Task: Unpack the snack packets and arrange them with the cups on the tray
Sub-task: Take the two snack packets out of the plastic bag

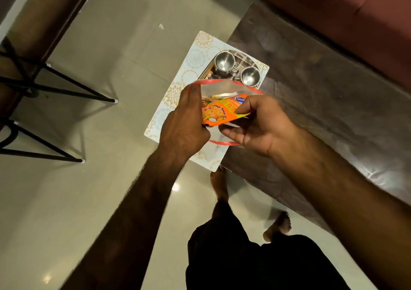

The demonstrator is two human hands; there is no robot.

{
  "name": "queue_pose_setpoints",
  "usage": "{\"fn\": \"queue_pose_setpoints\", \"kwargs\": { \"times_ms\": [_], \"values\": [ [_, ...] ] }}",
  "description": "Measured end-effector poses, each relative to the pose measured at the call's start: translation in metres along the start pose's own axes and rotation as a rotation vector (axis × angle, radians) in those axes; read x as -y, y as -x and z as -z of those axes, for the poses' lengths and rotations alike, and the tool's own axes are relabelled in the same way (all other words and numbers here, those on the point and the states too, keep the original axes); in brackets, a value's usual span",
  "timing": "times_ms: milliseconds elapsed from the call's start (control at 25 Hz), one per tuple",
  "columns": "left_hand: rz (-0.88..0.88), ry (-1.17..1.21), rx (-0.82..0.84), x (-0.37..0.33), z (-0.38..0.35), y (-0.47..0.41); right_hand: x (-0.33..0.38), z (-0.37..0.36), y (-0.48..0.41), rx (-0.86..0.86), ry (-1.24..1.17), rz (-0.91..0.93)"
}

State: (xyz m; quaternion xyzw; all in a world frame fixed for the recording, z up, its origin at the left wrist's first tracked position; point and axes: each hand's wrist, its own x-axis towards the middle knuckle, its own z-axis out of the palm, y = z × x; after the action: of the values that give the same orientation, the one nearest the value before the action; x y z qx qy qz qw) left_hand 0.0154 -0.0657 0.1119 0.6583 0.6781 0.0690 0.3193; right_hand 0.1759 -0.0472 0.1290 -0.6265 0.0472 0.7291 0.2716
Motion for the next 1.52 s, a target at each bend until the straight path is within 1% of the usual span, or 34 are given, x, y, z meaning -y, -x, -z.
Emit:
{"fn": "queue_pose_setpoints", "kwargs": {
  "times_ms": [160, 320, 520, 640, 760, 920, 1160, 1520],
  "values": [
    [-0.017, 0.078, -0.003, 0.001, 0.003, 0.0, 0.001, 0.021, 0.037, 0.082, -0.025, -0.019],
    [-0.036, 0.136, -0.004, -0.002, 0.002, 0.001, -0.001, 0.039, 0.058, 0.09, -0.002, 0.028],
    [-0.067, 0.075, 0.005, -0.001, 0.0, 0.003, -0.002, 0.065, 0.071, 0.092, 0.098, 0.108],
    [-0.074, 0.055, -0.001, 0.0, -0.002, 0.004, 0.003, 0.087, 0.078, 0.06, 0.122, 0.209],
    [-0.048, 0.05, 0.0, -0.002, -0.002, 0.002, 0.013, 0.11, 0.08, -0.008, 0.124, 0.309],
    [-0.04, 0.038, 0.002, -0.002, 0.003, -0.006, 0.025, 0.135, 0.07, -0.118, 0.115, 0.382],
    [-0.049, -0.027, -0.025, 0.004, 0.01, -0.018, 0.032, 0.152, 0.035, -0.217, 0.121, 0.359],
    [-0.022, -0.068, -0.064, 0.002, 0.016, -0.029, 0.041, 0.156, -0.062, -0.294, 0.151, 0.21]
  ]
}}
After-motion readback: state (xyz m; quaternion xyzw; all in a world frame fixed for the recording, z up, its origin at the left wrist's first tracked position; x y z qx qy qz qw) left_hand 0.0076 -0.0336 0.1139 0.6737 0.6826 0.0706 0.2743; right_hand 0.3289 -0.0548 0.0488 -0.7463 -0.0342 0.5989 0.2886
